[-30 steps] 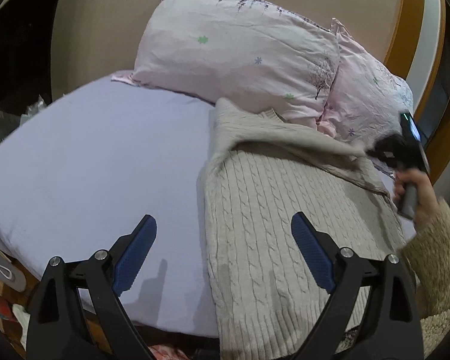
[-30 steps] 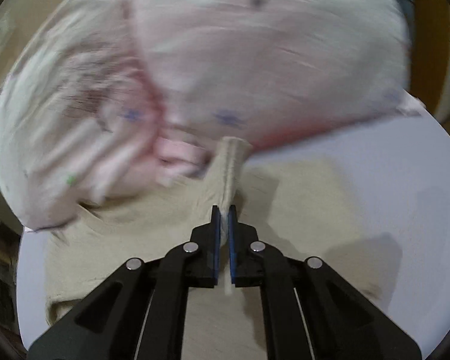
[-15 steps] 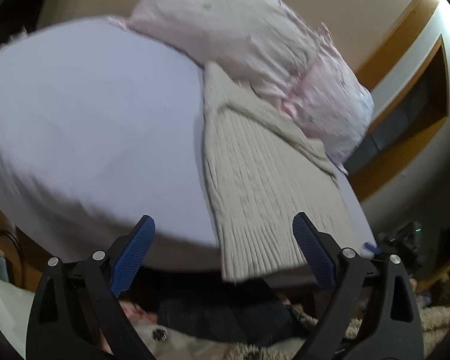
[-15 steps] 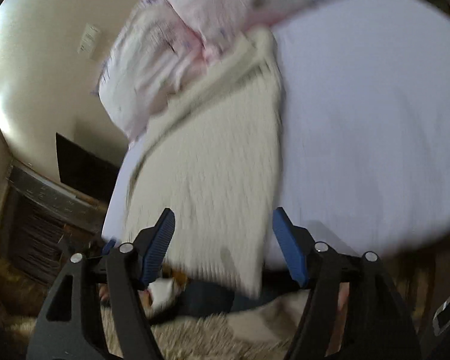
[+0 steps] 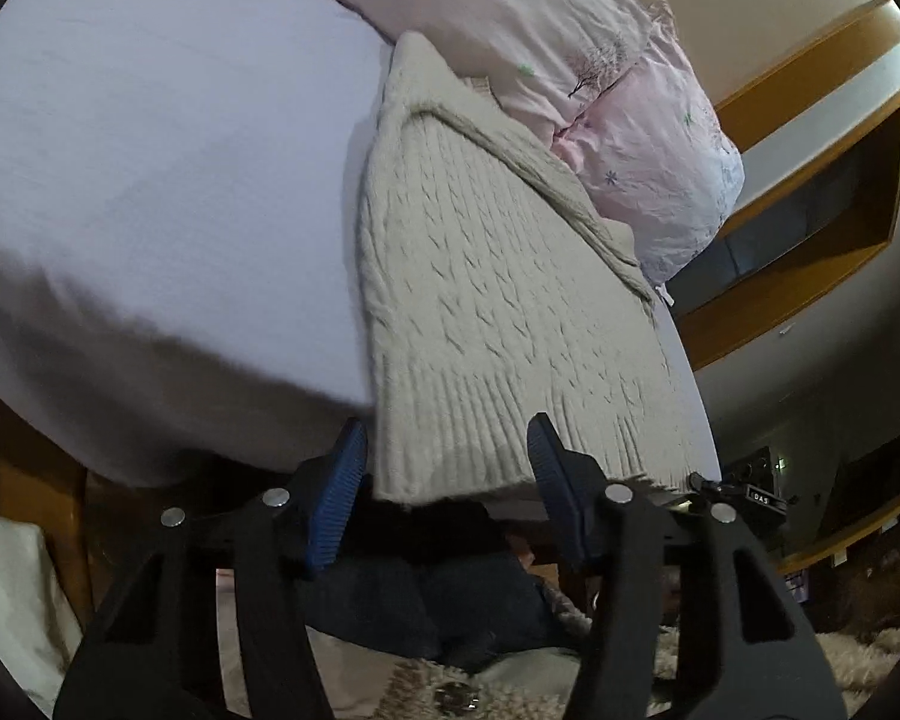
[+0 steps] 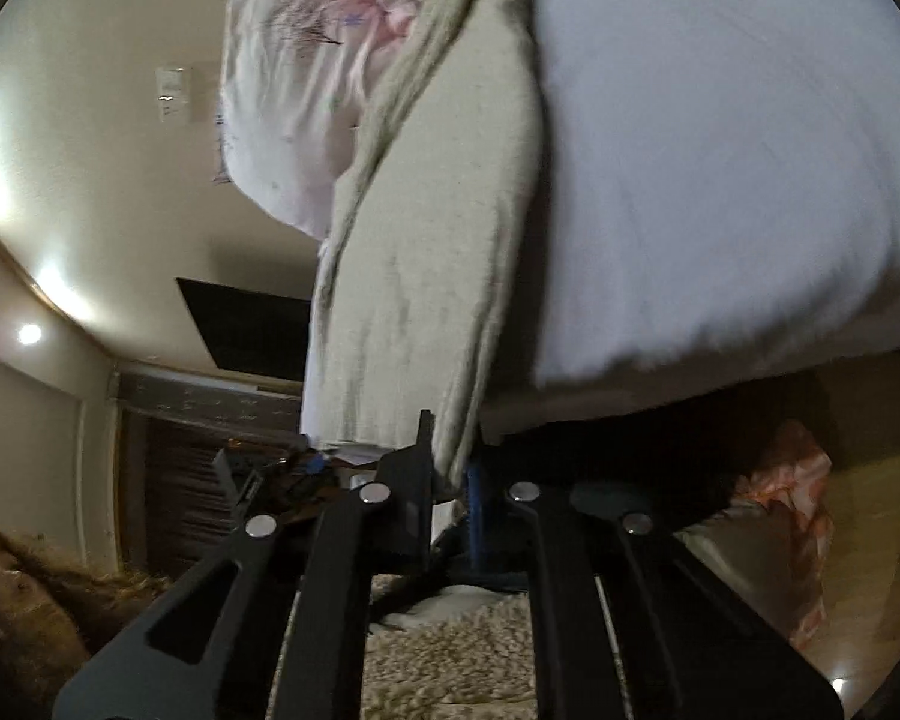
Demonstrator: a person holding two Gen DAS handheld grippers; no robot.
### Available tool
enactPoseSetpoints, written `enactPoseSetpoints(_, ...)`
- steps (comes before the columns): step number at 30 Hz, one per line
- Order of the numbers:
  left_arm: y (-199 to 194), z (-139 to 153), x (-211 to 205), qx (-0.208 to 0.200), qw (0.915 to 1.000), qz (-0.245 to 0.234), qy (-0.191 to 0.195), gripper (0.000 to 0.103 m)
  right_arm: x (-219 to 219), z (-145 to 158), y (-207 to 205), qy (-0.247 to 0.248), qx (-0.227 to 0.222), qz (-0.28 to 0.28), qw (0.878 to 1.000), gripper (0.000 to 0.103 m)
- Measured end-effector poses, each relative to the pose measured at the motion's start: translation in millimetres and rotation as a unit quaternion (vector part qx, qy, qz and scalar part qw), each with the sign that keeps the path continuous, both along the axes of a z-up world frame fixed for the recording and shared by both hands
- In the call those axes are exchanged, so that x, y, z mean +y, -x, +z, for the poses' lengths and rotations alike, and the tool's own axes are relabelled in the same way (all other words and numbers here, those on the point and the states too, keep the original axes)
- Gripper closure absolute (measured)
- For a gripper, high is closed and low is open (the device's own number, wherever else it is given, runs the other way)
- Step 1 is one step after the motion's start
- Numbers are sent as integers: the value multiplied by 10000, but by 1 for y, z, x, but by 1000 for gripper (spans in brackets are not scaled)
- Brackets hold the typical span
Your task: Fold small clothes
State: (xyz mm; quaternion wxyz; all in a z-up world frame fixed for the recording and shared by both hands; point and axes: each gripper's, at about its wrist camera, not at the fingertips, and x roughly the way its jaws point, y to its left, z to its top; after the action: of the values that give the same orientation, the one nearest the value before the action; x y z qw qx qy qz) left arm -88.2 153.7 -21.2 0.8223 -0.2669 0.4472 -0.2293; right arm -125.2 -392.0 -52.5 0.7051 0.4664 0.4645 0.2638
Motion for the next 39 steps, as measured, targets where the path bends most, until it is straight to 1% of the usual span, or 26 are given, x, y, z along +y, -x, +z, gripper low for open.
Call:
enactPoseSetpoints(3,-4,-3,-14,79,9995,-29,-315,46,4,-6,-7,-44,75,38,10000,93)
enactPoseSetpoints(5,-6,-5,-14,153,9996,27,-251,48,6,-1,-7,86,-44,33,9999,95)
enactPoseSetpoints(6,-6,-6,-12,200,9995,79,-216,51,4,3,-7,149,-148,10,9998,95)
enactPoseSetpoints(7,-6,-7,-10,267,9993,143,-210,60,0,9,-2,164,-308,-5,9994,96)
enactPoseSetpoints(8,-7,-7,-7,358,9989,214,-214,69,1,21,-2,166,-528,-43,9985,96)
enactPoseSetpoints(9,-7,-6,-5,398,9988,233,-146,73,2,32,-4,215,-710,-66,9972,96)
enactPoseSetpoints(10,-8,-6,-3,449,9986,253,-104,81,3,45,-7,292,-914,-84,9953,96)
enactPoseSetpoints(12,-13,-2,-3,609,9978,221,-141,83,4,78,-23,462,-1383,-114,9893,96)
enactPoseSetpoints(15,-27,3,-5,1102,9936,41,-250,83,6,124,-58,666,-1985,-208,9776,96)
enactPoseSetpoints(17,-37,10,-4,1375,9903,-102,-150,88,11,147,-82,856,-2263,-289,9699,96)
enactPoseSetpoints(18,-40,15,-4,1283,9916,-177,-14,98,15,158,-100,1004,-2363,-338,9659,96)
enactPoseSetpoints(19,-45,27,-3,1125,9931,-265,203,97,19,163,-112,1057,-2399,-341,9644,96)
enactPoseSetpoints(20,-50,35,-2,1062,9935,-289,272,97,23,168,-130,1103,-2411,-358,9635,96)
enactPoseSetpoints(21,-62,48,-3,862,9954,-297,296,97,26,168,-142,1154,-2403,-370,9631,96)
enactPoseSetpoints(23,-93,71,-7,485,9986,-231,-7,97,30,167,-170,1331,-2342,-436,9620,96)
enactPoseSetpoints(25,-132,91,-12,43,9998,-67,-188,97,29,160,-202,1491,-2177,-703,9620,96)
enactPoseSetpoints(27,-181,108,-16,-260,9990,249,-255,97,19,151,-232,1631,-1960,-1153,9600,96)
enactPoseSetpoints(30,-240,116,-25,-609,9942,796,-382,97,-5,130,-269,1889,-1540,-1925,9506,96)
enactPoseSetpoints(31,-261,116,-30,-668,9919,934,-546,97,-15,117,-286,1996,-1257,-2207,9464,96)
enactPoseSetpoints(32,-280,111,-34,-602,9908,1009,-668,97,-20,106,-296,2027,-1054,-2299,9460,96)
enactPoseSetpoints(33,-306,97,-40,-344,9923,947,-720,97,-24,90,-311,2105,-681,-2352,9464,96)
enactPoseSetpoints(34,-315,90,-43,-198,9931,893,-736,97,-27,78,-320,2163,-427,-2375,9460,96)
enactPoseSetpoints(35,-328,77,-48,17,9931,853,-803,97,-27,68,-328,2281,-254,-2380,9438,96)
enactPoseSetpoints(37,-334,70,-49,32,9935,760,-848,96,-23,66,-332,2520,-202,-2411,9370,95)
enactPoseSetpoints(38,-333,70,-46,-28,9933,746,-886,84,-21,69,-332,2701,-242,-2431,9313,93)
enactPoseSetpoints(39,-328,75,-41,-205,9919,790,-977,71,-16,76,-329,3127,-289,-2564,9141,83)
